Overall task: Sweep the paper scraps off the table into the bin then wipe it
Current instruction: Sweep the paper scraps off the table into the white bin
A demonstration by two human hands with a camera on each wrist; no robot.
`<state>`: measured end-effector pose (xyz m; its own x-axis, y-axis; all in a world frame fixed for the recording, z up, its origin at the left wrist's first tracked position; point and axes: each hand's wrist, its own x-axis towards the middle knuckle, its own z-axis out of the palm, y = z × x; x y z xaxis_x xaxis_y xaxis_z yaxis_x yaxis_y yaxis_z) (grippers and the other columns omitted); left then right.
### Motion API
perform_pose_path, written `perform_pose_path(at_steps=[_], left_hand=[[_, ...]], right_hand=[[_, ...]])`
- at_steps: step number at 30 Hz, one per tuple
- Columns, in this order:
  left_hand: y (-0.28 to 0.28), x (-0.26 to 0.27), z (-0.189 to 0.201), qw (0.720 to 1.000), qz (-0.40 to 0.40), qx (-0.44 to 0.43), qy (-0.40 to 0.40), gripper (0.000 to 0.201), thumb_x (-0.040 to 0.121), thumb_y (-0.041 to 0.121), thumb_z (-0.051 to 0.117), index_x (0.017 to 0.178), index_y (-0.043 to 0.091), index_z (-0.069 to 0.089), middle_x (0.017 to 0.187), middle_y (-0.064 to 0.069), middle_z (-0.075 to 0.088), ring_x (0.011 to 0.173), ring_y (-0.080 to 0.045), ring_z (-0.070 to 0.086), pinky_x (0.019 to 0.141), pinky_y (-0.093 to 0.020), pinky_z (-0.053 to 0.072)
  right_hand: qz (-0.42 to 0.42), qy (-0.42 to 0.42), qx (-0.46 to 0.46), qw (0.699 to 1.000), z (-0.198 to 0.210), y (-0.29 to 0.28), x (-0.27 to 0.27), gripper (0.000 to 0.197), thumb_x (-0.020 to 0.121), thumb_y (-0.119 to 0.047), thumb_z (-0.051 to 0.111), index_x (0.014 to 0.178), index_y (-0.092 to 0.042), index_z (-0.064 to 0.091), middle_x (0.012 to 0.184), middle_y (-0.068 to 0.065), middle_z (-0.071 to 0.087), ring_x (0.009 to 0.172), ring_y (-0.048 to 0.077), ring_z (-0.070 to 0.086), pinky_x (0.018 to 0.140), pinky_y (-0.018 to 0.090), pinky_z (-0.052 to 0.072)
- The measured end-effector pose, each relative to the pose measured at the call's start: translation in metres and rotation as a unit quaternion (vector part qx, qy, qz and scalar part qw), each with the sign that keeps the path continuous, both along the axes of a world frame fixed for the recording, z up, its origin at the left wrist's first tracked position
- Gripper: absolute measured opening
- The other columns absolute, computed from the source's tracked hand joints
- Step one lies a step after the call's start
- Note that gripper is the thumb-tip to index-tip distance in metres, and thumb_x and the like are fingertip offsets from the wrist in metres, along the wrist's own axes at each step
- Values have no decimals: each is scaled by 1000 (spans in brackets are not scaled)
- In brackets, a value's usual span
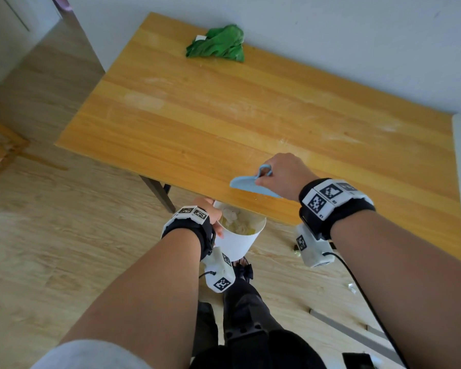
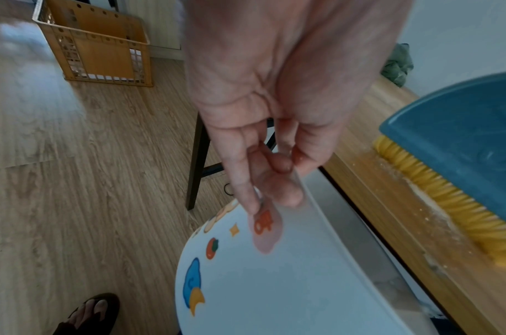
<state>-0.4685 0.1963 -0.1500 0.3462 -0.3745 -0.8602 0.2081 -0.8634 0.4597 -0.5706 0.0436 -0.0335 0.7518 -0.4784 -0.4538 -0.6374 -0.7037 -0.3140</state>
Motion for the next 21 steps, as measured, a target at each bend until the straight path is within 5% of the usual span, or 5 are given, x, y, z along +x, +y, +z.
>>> perform_pose_path(at_steps=[6,10,15,21], left_hand=[[2,2,1,1000,-9,1,-5,62,94,4,48,152,12,27,95,-22,74,76,-28,76,87,-45,58],[3,4,1,1000,-15,2,-15,60,94,5,48,151,10,28,93,-21,74,81,-27,75,90,-46,57],[3,5,5,1000,-18,1,0,61,95,3,43,152,14,25,83,-20,74,65,-26,73,85,-44,59],[2,7,5,999,-30,8,-9,57,95,5,45,150,8,29,79,-21,74,82,-30,74,91,-48,56]], right_hand=[[-14,-61,-19,998,12,-8,7,26,91,-29,61,95,-7,75,82,14,72,72,30,67,63,37,54],[-28,-44,-23,998,2,3,6,30,90,-34,61,94,-7,73,83,13,71,74,29,67,67,42,58],[2,-37,4,999,3,14,6,23,88,-30,63,92,-10,75,85,10,72,77,27,66,71,41,57],[-20,-63,-26,997,9,7,4,25,90,-31,62,94,-10,75,82,11,72,74,29,67,68,43,58]])
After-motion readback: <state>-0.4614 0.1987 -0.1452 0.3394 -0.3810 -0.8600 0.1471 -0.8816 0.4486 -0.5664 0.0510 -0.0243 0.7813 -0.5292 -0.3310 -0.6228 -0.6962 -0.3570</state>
